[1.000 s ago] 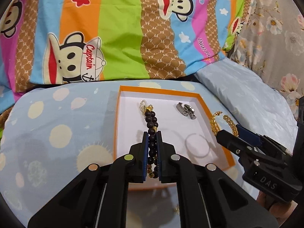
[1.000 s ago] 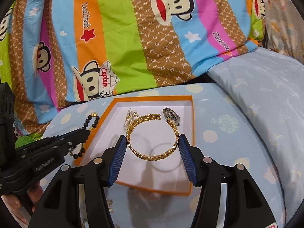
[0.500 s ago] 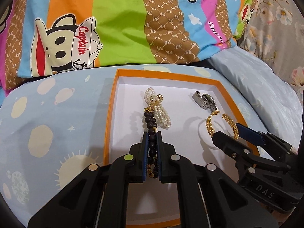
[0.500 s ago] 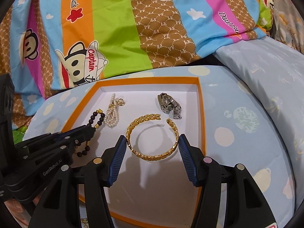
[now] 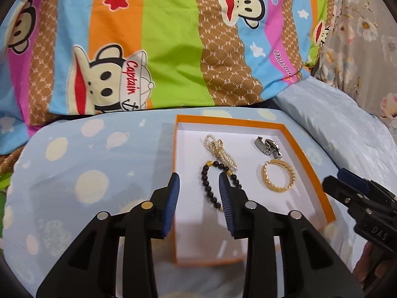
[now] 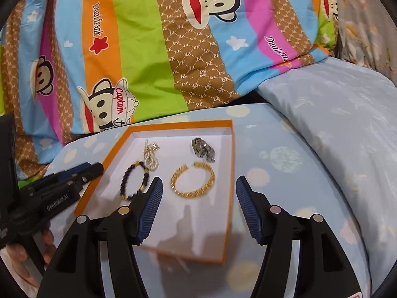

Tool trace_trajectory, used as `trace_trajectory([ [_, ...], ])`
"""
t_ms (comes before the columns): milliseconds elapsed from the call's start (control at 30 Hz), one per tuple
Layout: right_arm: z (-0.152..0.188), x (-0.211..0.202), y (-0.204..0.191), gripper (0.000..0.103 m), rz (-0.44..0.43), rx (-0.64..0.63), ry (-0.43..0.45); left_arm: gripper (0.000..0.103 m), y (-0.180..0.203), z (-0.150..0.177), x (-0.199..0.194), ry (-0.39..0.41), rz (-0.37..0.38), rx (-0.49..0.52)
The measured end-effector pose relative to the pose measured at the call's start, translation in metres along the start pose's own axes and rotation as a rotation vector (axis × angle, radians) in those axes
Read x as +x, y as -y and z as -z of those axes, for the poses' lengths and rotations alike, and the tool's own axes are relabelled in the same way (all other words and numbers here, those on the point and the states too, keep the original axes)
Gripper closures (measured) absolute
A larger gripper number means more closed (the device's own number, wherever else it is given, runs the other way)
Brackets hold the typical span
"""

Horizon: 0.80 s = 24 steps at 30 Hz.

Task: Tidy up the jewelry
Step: 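Carry the bangle and bead bracelet into the orange box and release both, then move both open tools back toward the remaining jewelry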

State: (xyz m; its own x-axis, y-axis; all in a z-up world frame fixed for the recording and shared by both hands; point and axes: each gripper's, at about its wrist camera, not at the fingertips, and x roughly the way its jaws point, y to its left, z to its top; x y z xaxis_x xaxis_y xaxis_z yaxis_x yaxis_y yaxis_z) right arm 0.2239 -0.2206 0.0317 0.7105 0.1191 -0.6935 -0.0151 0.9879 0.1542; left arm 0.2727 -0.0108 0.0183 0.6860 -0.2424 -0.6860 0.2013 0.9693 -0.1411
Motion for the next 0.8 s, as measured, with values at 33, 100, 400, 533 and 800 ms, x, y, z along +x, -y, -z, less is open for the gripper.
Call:
trace_trajectory([
  [33,0.008,-0.01,0.001,0.042,-0.001,0.002,0.0,0.069,-0.002,0.004,-0.008,0.004,-0.006,0.002],
  [100,0.028,-0.028,0.001,0.042,-0.001,0.011,-0.007,0.069,-0.006,0.016,-0.026,0.008,-0.02,0.004],
  [400,0.101,-0.073,-0.025,0.043,-0.008,-0.035,-0.061,0.069,-0.026,0.079,-0.081,-0.058,-0.021,-0.062],
  [533,0.123,-0.081,-0.037,0.043,-0.038,-0.038,-0.091,0.069,-0.028,0.106,-0.095,-0.092,-0.014,-0.085],
  [800,0.149,-0.09,-0.042,0.043,-0.021,-0.045,-0.118,0.064,-0.013,0.144,-0.114,-0.144,0.058,-0.146],
])
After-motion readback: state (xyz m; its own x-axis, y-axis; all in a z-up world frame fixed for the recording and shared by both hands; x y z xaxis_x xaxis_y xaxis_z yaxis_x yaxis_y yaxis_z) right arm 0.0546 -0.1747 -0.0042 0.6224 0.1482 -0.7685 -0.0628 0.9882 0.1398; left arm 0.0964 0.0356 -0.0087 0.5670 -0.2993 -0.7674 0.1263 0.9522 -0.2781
